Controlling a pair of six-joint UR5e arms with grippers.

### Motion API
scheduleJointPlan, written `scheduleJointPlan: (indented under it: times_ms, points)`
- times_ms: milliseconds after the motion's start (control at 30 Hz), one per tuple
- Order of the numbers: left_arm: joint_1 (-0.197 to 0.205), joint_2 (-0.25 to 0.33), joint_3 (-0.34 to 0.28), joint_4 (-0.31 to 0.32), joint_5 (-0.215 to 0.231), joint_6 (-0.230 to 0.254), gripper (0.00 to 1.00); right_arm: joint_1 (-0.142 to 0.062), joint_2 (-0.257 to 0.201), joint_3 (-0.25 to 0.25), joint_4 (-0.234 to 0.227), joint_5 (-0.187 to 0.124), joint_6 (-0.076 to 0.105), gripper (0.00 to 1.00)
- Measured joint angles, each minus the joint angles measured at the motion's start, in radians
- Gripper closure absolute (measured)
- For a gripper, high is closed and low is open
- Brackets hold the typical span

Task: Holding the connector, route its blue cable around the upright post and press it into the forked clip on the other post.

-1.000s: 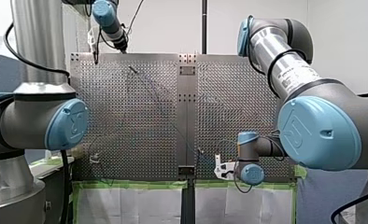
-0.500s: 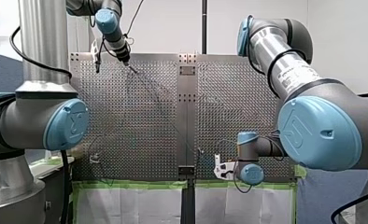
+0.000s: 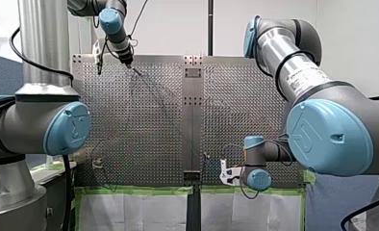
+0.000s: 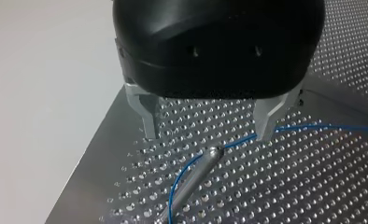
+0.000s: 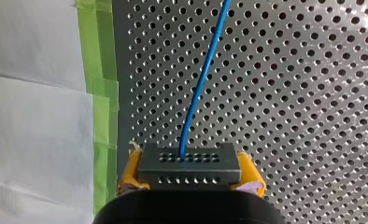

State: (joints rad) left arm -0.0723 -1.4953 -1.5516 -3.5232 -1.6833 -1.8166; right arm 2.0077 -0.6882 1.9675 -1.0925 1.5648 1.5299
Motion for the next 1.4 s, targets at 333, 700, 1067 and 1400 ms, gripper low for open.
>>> scheduleJointPlan:
  times_ms: [333, 700, 1067, 1400]
  points:
    - [-0.009, 0.0, 0.0, -0.012, -0.044, -0.002, 0.0, 0.003, 0.0, 0.0, 0.001, 0.0, 0.001, 1.0]
    - [-0.014, 0.001, 0.0, -0.022, -0.092, 0.001, 0.0, 0.004, -0.001, 0.0, 0.002, 0.0, 0.001, 1.0]
    - [-0.026, 0.001, 0.0, 0.016, -0.097, 0.064, 0.0, 0.004, -0.002, -0.002, 0.002, 0.0, -0.002, 1.0]
    - [-0.065, -0.007, 0.001, 0.089, -0.095, 0.156, 0.0, 0.007, -0.001, -0.008, 0.005, 0.0, -0.001, 1.0]
